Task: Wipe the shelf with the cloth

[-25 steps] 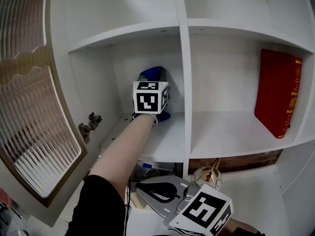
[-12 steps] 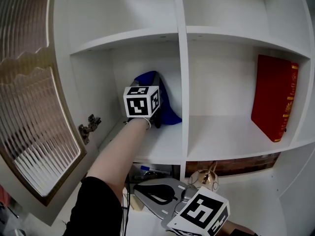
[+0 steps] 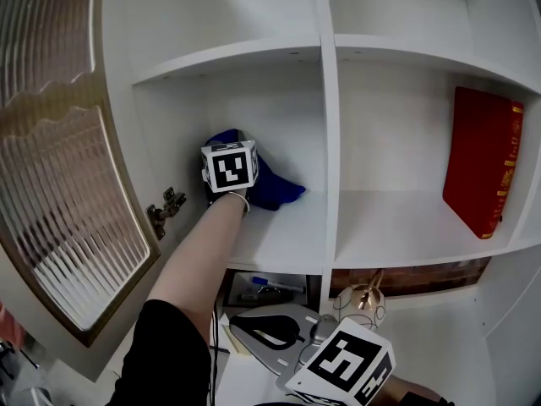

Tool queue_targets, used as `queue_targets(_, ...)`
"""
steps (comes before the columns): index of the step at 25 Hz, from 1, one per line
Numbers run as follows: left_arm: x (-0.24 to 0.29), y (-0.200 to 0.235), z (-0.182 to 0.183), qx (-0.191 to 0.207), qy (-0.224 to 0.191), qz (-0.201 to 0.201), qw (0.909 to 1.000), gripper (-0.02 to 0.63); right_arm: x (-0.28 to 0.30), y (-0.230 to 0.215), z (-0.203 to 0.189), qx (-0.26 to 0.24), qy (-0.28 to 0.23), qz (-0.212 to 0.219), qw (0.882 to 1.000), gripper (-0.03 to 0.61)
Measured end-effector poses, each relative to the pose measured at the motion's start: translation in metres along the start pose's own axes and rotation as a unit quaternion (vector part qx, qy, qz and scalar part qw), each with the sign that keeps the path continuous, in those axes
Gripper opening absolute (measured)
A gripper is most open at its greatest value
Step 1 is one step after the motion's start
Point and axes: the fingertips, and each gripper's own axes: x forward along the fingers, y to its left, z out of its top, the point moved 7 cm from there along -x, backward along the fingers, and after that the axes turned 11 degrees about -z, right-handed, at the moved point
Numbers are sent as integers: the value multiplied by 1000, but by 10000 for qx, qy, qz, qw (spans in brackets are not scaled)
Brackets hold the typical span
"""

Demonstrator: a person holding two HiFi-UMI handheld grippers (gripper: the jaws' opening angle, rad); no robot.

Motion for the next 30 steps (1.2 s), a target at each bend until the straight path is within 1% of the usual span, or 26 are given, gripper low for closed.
queue_targets(2, 1, -2, -2, -38, 38, -66, 10000, -2, -1, 0, 0, 10, 5, -30, 10000, 3)
queue_targets(8, 8, -25, -4, 33, 45, -327, 9995, -2, -6, -2, -1, 27, 0, -112, 9999, 3)
queue_targets(17, 16, -85, 0, 322, 36, -1025, 9942, -1, -19, -3, -2, 42, -93, -188, 9998, 3)
queue_targets(19, 17, -98, 3, 317, 35, -1181, 9925, -2, -23, -4, -2, 50, -114, -215, 9997, 3)
queue_targets(20, 18, -103, 3, 233, 30, -1274, 9916, 0, -25, -5, -2, 50, -119, -234, 9996, 3)
queue_targets(23, 20, -117, 2, -240, -3, -1597, 9869, 0, -30, -8, -2, 69, -137, -278, 9995, 3)
queue_targets(27, 19, -121, 1, -636, -99, -1793, 9817, 3, -32, -7, -2, 164, -108, -277, 9994, 3)
queue_targets(28, 17, -119, 1, -686, -126, -1800, 9812, 3, -31, -6, -2, 208, -92, -265, 9994, 3)
queue_targets(30, 12, -109, 2, -626, -162, -1714, 9831, 5, -28, -4, -1, 151, -99, -211, 9996, 3)
